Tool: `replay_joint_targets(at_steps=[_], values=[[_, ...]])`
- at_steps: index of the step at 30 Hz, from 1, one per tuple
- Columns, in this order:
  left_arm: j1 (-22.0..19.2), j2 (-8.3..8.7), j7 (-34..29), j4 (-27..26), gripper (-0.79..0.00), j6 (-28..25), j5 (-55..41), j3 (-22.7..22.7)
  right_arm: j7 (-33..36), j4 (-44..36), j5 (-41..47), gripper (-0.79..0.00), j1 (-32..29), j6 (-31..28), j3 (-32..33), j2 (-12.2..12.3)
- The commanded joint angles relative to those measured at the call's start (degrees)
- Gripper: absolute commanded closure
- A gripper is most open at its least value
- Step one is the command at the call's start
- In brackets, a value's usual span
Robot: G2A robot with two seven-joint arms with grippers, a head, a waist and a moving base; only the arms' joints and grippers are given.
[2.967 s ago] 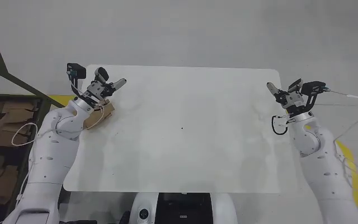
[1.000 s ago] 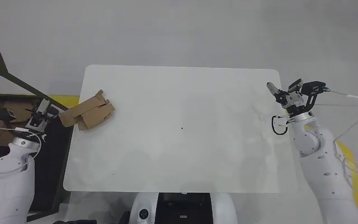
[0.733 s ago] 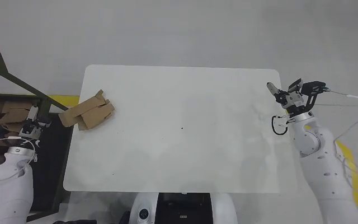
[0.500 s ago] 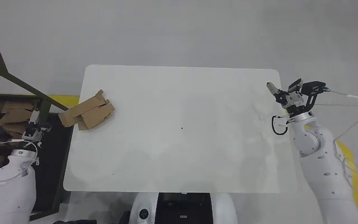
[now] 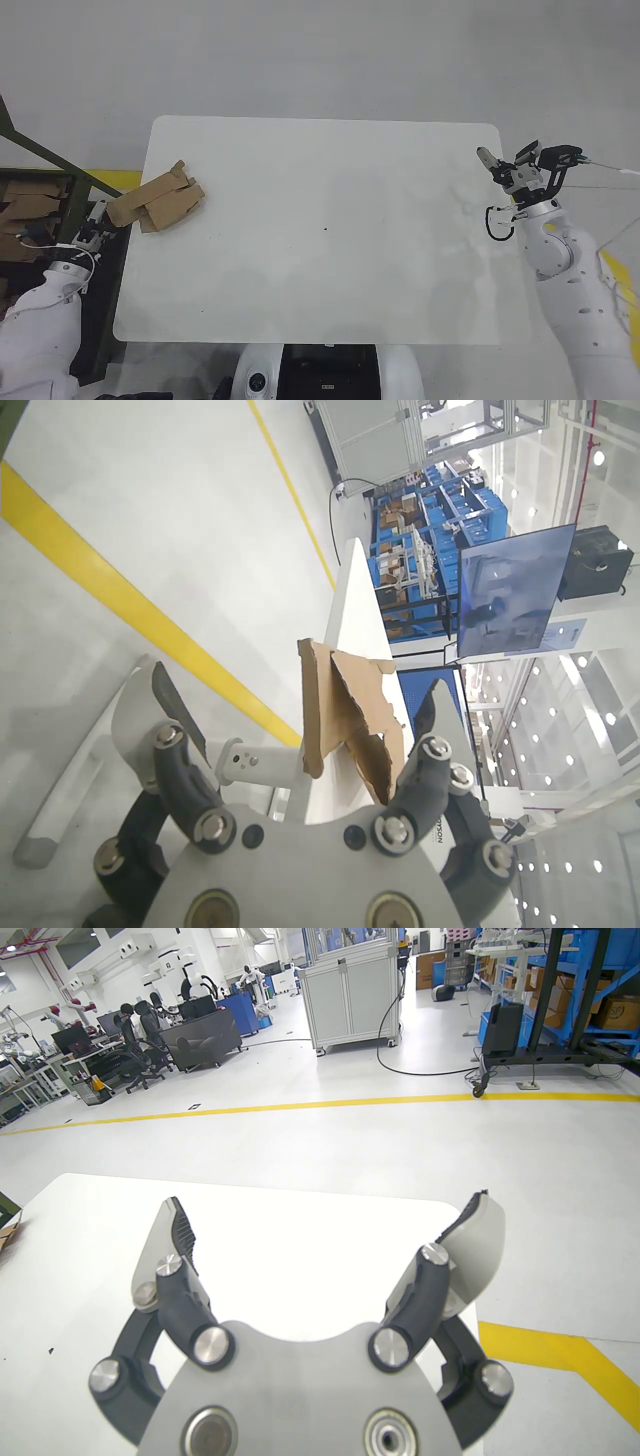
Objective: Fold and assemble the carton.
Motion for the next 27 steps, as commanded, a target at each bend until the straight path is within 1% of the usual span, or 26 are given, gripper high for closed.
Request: replay_joint_targets(at_steps=[1,6,7,9,10,12,14,20,22,23,24,25,27], values=[[-0.97,0.08,-0.03,0.73,-0.785,-0.07,0.34,0.21,0.0,0.0,0.0,-0.785,0.0,0.0,0.0,0.0],[-2.93,0.13,-1.52,2.18,-0.785,-0.37,1.34,1.27,0.0,0.0,0.0,-0.785,0.0,0.0,0.0,0.0],[-3.24,0.11,-1.78,2.5,-0.742,-0.34,1.37,1.47,0.0,0.0,0.0,-0.785,0.0,0.0,0.0,0.0],[-3.8,0.05,-2.41,3.03,-0.613,-0.19,1.47,1.91,0.0,0.0,0.0,-0.785,0.0,0.0,0.0,0.0],[-4.0,0.02,-2.61,3.3,-0.603,-0.21,1.49,2.09,0.0,0.0,0.0,-0.785,0.0,0.0,0.0,0.0],[-4.32,-0.02,-3.05,3.82,-0.453,-0.28,1.38,2.38,0.0,0.0,0.0,-0.785,0.0,0.0,0.0,0.0],[-4.56,-0.03,-3.13,4.27,-0.385,-0.37,1.39,2.59,0.0,0.0,0.0,-0.785,0.0,0.0,0.0,0.0],[-5.08,0.11,-3.99,5.29,-0.243,-0.18,0.89,2.84,0.0,0.0,0.0,-0.785,0.0,0.0,0.0,0.0],[-5.25,0.17,-4.5,5.53,-0.157,0.16,0.55,2.87,0.0,0.0,0.0,-0.785,0.0,0.0,0.0,0.0],[-5.35,0.2,-4.9,5.61,-0.095,0.33,0.26,2.86,0.0,0.0,0.0,-0.785,0.0,0.0,0.0,0.0],[-5.48,0.2,-5.54,5.64,-0.065,0.48,-0.25,2.83,0.0,0.0,0.0,-0.785,0.0,0.0,0.0,0.0],[-5.6,0.21,-6.24,5.69,-0.049,0.63,-0.94,2.75,0.0,0.0,0.0,-0.785,0.0,0.0,0.0,0.0],[-5.87,0.21,-7.67,5.81,-0.043,1.17,-2.57,2.49,0.0,0.0,0.0,-0.785,0.0,0.0,0.0,0.0]])
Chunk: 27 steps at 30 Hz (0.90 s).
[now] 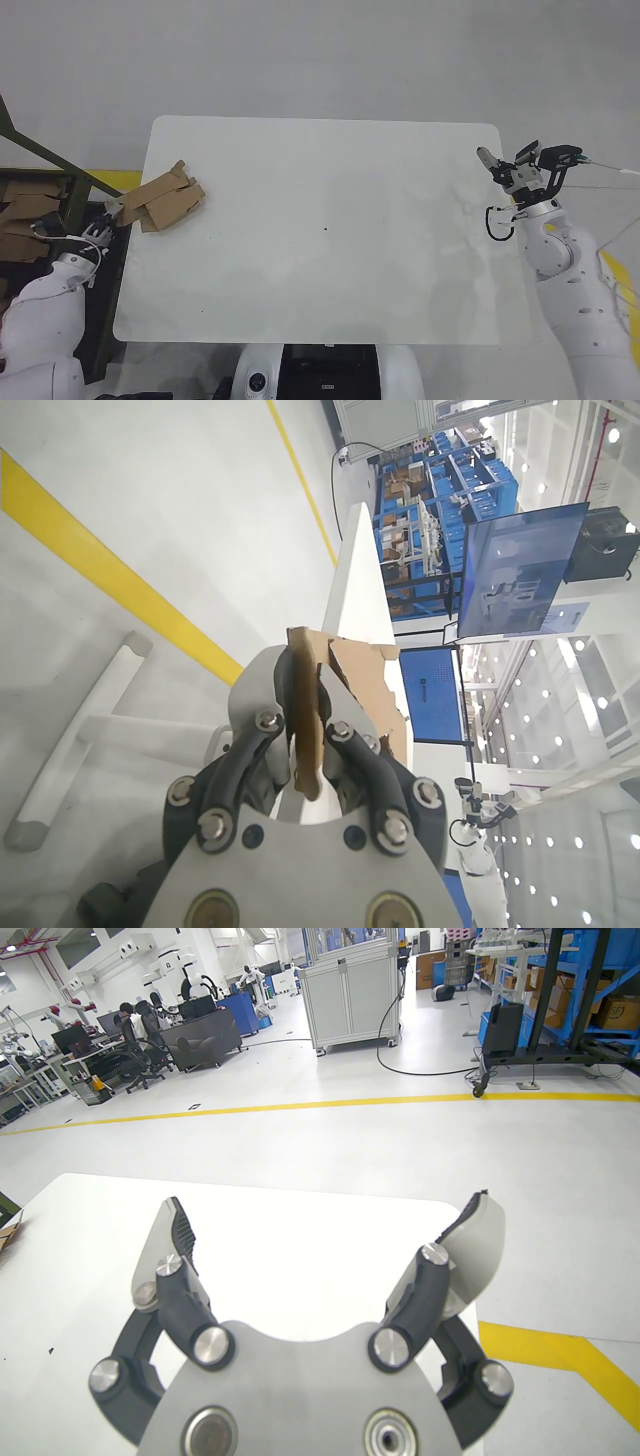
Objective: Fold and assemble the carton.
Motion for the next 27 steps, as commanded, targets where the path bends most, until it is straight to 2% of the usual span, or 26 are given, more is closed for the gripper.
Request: replay_joint_targets(at_steps=[1,8,12,15,21,27], values=[[-0.31,0.01,-1.55,0.07,-0.034,0.71,-1.93,-0.35,0.0,0.0,0.0,-0.785,0.0,0.0,0.0,0.0],[-1.26,0.61,-7.27,-0.76,-0.071,3.87,-9.76,-2.93,0.0,0.0,0.0,-0.785,0.0,0.0,0.0,0.0],[-1.24,1.1,-11.56,-2.56,0.0,5.65,-14.34,-4.63,0.0,0.0,0.0,-0.785,0.0,0.0,0.0,0.0],[-0.87,1.28,-14.64,-4.3,0.0,6.96,-17.33,-5.5,0.0,0.0,0.0,-0.785,0.0,0.0,0.0,0.0],[0.17,1.4,-19.76,-10.08,0.0,9.68,-22.96,-6.74,0.0,0.0,0.0,-0.785,0.0,0.0,0.0,0.0],[1.8,1.07,-22.49,-18.48,0.0,12.84,-27.25,-6.63,0.0,0.0,0.0,-0.785,0.0,0.0,0.0,0.0]])
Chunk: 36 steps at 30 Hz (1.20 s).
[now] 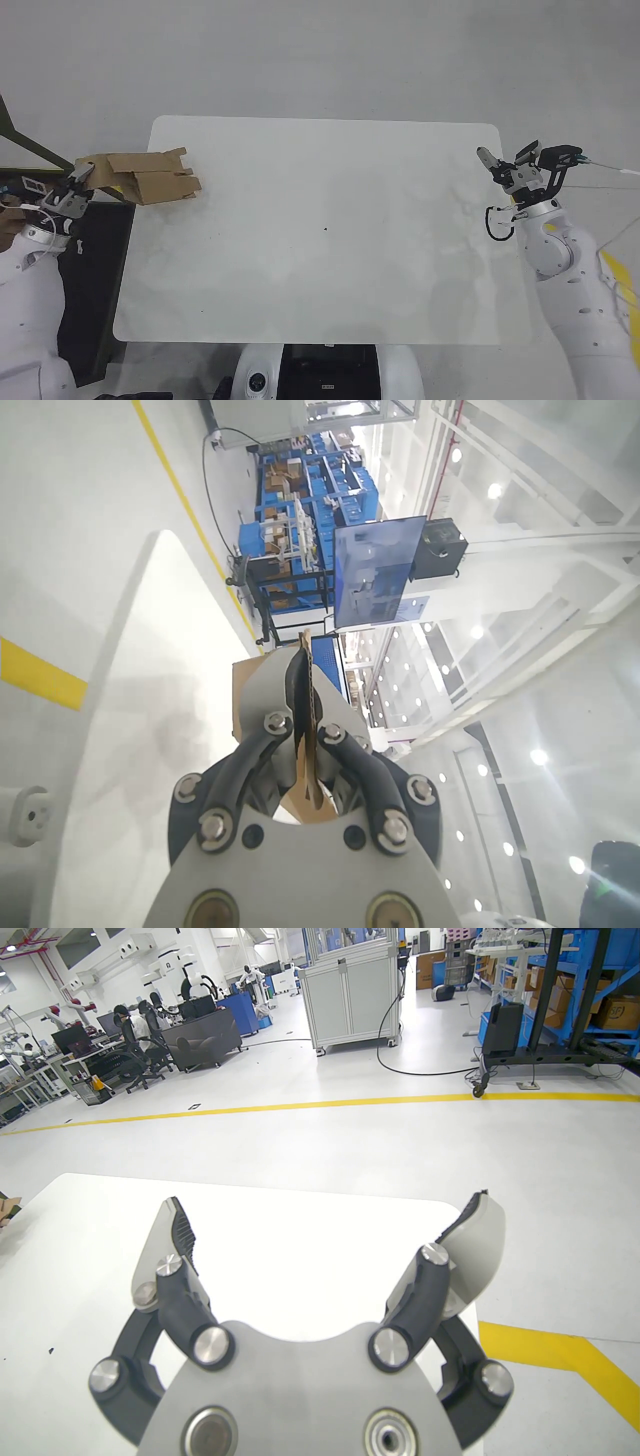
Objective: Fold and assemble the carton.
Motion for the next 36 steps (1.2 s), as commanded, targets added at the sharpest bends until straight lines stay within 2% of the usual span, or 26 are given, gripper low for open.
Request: replay_joint_targets(at_steps=[1,5,10,19,26,36], values=[[0.68,-0.2,-0.63,-3.31,0.0,1.3,-1.3,0.36,0.0,0.0,0.0,-0.785,0.0,0.0,0.0,0.0],[2.54,-0.82,-1.07,-10.5,0.0,3.42,-3.27,1.96,0.0,0.0,0.0,-0.785,0.0,0.0,0.0,0.0],[4.87,-1.86,1.3,-18.01,0.0,5.89,-4.63,5.29,0.0,0.0,0.0,-0.785,0.0,0.0,0.0,0.0],[6.7,-3.62,2.64,-27.66,0.0,9.02,-4.35,13.83,0.0,0.0,0.0,-0.785,0.0,0.0,0.0,0.0],[4.72,-4.71,1.91,-30.61,0.0,12.5,-3.58,20.44,0.0,0.0,0.0,-0.785,0.0,0.0,0.0,0.0],[-0.45,-6.32,1.44,-30.95,0.0,14.6,-2.35,28.69,0.0,0.0,0.0,-0.785,0.0,0.0,0.0,0.0]])
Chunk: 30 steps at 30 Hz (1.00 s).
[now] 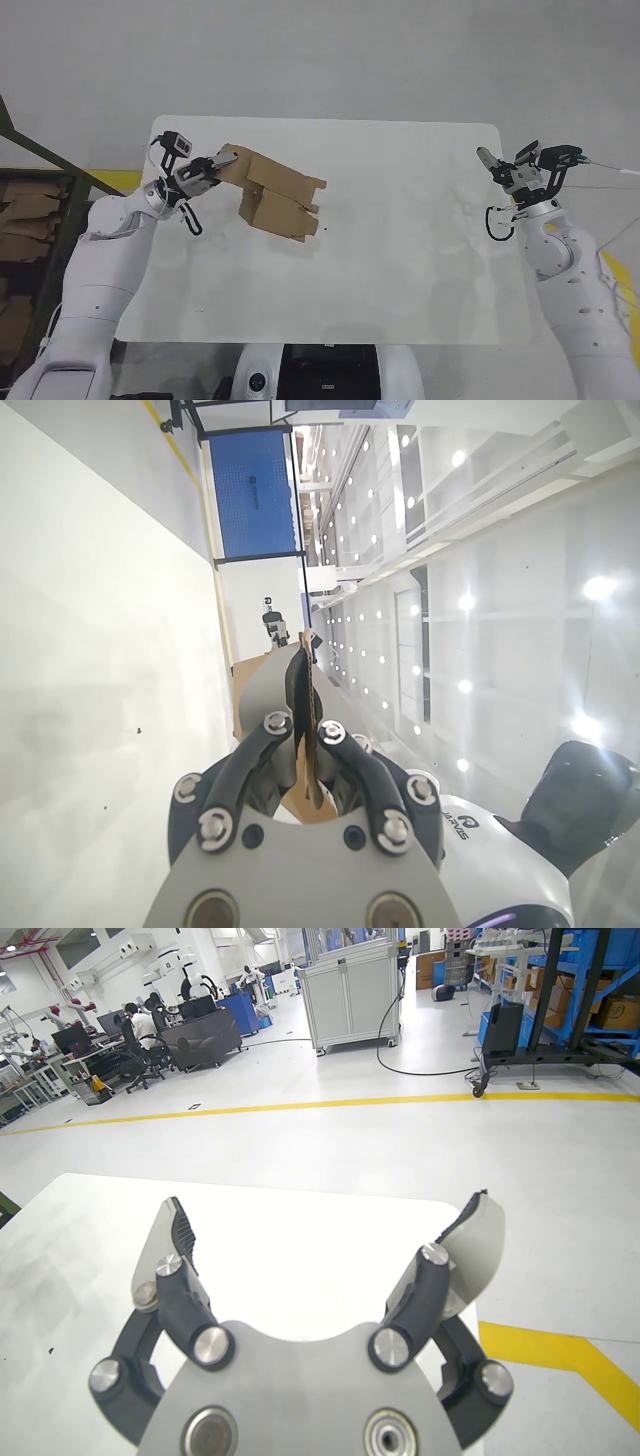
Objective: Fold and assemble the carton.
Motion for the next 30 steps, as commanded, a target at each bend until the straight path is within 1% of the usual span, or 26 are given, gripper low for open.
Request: replay_joint_targets(at_steps=[1,6,8,13,23,26,30], values=[[-1.24,-0.38,-0.24,0.18,0.0,0.65,0.06,1.9,0.0,0.0,0.0,-0.785,0.0,0.0,0.0,0.0],[-5.05,-1.46,-0.54,1.0,0.0,0.81,1.5,6.63,0.0,0.0,0.0,-0.785,0.0,0.0,0.0,0.0],[-6.44,-1.99,-0.98,1.2,0.0,1.07,0.63,8.41,0.0,0.0,0.0,-0.785,0.0,0.0,0.0,0.0],[-8.65,-3.12,-2.94,0.06,0.0,1.93,-1.03,12.39,0.0,0.0,0.0,-0.785,0.0,0.0,0.0,0.0],[-10.05,-5.12,-3.3,-2.22,0.0,2.34,-2.04,19.02,0.0,0.0,0.0,-0.785,0.0,0.0,0.0,0.0],[-10.29,-5.5,-2.89,-2.13,0.0,2.06,-2.18,19.86,0.0,0.0,0.0,-0.785,0.0,0.0,0.0,0.0],[-10.41,-5.7,-2.43,-1.52,0.0,1.13,-2.31,19.79,0.0,0.0,0.0,-0.785,0.0,0.0,0.0,0.0]])
